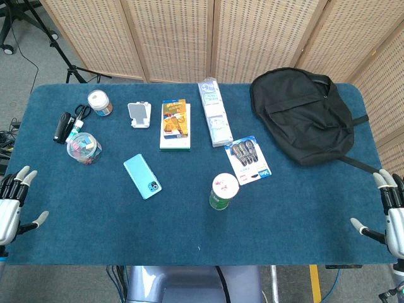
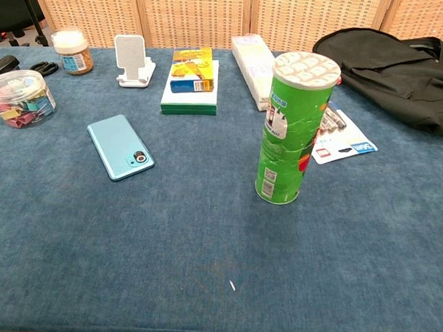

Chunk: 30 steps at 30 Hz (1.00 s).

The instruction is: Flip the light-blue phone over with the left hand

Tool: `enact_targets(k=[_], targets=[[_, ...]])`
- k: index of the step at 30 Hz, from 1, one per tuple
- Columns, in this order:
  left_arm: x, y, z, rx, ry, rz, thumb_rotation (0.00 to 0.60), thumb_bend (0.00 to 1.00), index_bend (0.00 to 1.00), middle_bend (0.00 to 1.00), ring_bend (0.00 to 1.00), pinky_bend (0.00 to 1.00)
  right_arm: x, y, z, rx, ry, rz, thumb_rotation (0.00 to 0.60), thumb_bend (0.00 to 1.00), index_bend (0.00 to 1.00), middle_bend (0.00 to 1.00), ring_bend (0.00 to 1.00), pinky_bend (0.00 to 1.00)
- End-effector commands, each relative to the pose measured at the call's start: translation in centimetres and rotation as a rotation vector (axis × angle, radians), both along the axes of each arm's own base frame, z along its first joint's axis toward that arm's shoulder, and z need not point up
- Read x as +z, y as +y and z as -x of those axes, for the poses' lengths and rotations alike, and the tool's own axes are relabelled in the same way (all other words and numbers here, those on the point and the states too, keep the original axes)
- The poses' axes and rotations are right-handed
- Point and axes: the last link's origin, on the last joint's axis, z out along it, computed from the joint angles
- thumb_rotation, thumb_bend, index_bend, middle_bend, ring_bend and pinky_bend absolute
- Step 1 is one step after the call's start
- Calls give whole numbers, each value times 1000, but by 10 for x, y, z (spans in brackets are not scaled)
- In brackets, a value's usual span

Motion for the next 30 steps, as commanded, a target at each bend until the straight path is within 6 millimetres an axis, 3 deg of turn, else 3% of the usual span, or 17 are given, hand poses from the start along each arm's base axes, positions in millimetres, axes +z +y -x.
enact_targets(k=[1,8,12,14,21,30], targets=[[1,0,0,2,-1,3,600,220,15,0,0,0,-1,1,0,-3,-6,2,600,0,28,0,0,0],[-9,15,-4,-89,20,59,600,290,26,0,0,0,-2,2,-1,-8,-25,-6,600,0,29,0,0,0],[-33,43,-15,-202,40,147,600,431,50,0,0,0,-4,0,0,-19,-30,-18,600,0,28,0,0,0],[-45,57,-20,-235,85,182,600,453,50,0,0,0,-5,0,0,-23,-30,-20,600,0,29,0,0,0],[-86,92,-38,-300,177,258,600,426,42,0,0,0,-7,-4,4,-50,-28,-28,600,0,28,0,0,0],[-136,125,-44,-316,205,311,600,424,5,0,0,0,-11,-8,6,-70,-38,-44,600,0,28,0,0,0]])
